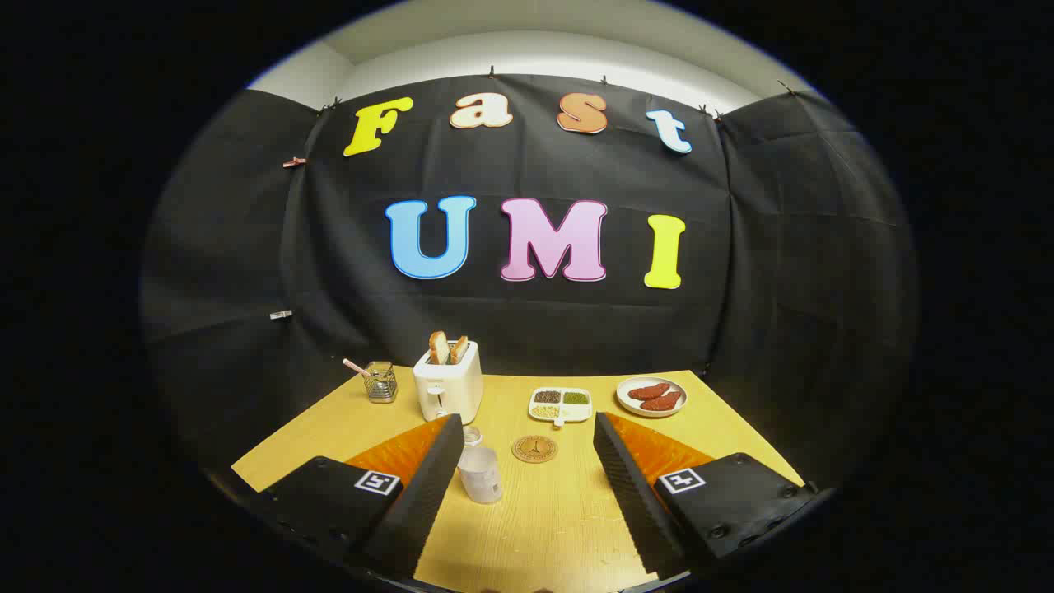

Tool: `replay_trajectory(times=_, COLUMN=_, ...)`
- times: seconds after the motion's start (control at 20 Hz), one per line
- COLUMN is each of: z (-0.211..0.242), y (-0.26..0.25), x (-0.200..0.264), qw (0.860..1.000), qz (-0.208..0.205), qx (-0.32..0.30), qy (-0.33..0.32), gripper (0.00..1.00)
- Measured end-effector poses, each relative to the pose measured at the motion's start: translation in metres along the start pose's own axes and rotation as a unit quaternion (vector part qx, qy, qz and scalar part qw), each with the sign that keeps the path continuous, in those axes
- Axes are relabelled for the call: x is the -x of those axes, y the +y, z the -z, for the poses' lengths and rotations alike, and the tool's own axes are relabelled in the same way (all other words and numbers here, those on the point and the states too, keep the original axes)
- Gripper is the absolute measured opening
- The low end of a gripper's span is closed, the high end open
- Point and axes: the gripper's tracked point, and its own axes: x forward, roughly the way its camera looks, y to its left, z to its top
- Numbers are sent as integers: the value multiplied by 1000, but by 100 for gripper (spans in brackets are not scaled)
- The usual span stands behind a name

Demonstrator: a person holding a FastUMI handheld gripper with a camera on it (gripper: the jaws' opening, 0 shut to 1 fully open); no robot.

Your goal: Take the bottle from table, then pour the juice into the cup, finally place the bottle on the coaster

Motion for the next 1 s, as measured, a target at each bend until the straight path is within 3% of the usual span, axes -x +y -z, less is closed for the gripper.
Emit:
replay_trajectory(times=0.4, z=25, y=31, x=-13, qw=999, qz=43, qx=-2, qy=19, gripper=97)
replay_trajectory(times=1.0, z=41, y=76, x=-38, qw=997, qz=71, qx=9, qy=31, gripper=97)
